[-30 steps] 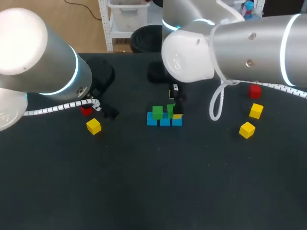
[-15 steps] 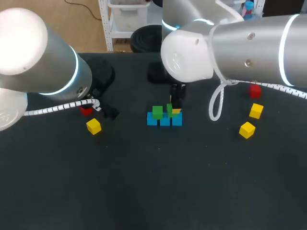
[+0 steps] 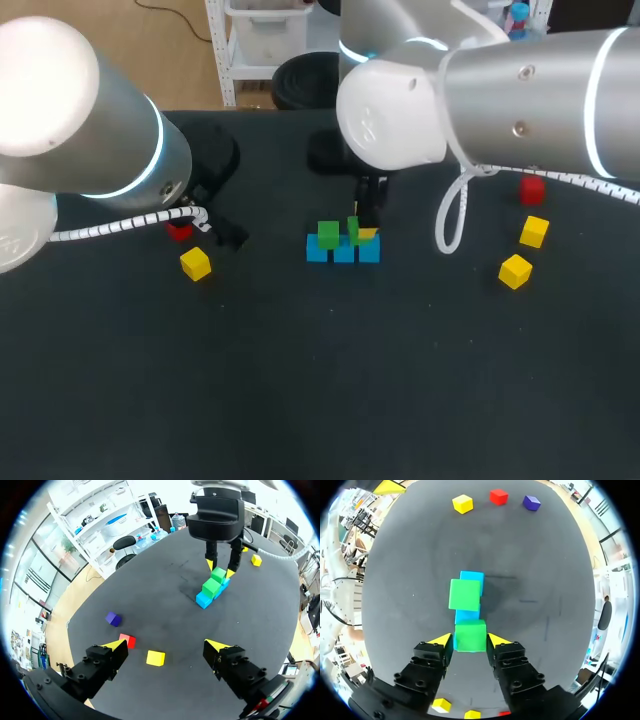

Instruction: Place the blue cubes, place green cubes on the blue cubes, place the yellow cubes on the green cubes, then place the red cubes on the yellow cubes, and place purple cube on the red cubes.

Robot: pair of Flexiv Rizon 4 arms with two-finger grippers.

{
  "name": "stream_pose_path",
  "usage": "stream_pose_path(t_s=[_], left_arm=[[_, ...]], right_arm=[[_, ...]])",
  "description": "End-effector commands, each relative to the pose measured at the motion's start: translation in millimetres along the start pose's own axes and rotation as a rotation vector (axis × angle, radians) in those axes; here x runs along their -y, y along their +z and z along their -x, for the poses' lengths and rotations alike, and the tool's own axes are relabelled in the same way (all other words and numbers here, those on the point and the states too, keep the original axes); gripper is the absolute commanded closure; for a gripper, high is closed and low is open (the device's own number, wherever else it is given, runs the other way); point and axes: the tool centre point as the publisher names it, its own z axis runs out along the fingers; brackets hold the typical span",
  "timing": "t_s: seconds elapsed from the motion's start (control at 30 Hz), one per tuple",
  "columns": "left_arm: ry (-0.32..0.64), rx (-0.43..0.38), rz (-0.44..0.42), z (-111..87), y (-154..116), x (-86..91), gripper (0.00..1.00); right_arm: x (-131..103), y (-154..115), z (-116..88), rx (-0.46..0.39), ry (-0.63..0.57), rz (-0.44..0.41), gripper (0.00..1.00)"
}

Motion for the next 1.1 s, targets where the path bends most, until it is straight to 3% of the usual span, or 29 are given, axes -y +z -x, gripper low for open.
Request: stream_pose_path(t_s=[0.03,0.13,0.27,1.1], left_arm=[[0.001,0.002,-0.002,-0.4,0.1,-0.6,0.0],[0.001,0.002,-0.002,-0.4,0.1,-0.6,0.0],[0.001,0.002,-0.002,-0.4,0.1,-0.6,0.0],[0.001,0.002,-0.002,-0.4,0.1,-0.6,0.0]], right_arm=[[-4.8,-0.6,-1.9,0.005,0.005,-0.004,0.59],[-6.1,0.3,-2.5,0.006,0.008,-0.003,0.63],[-6.3,1.0,-2.7,0.01,0.012,-0.003,0.8],[-7.2,2.0,-5.4,0.008,0.016,-0.007,0.74]])
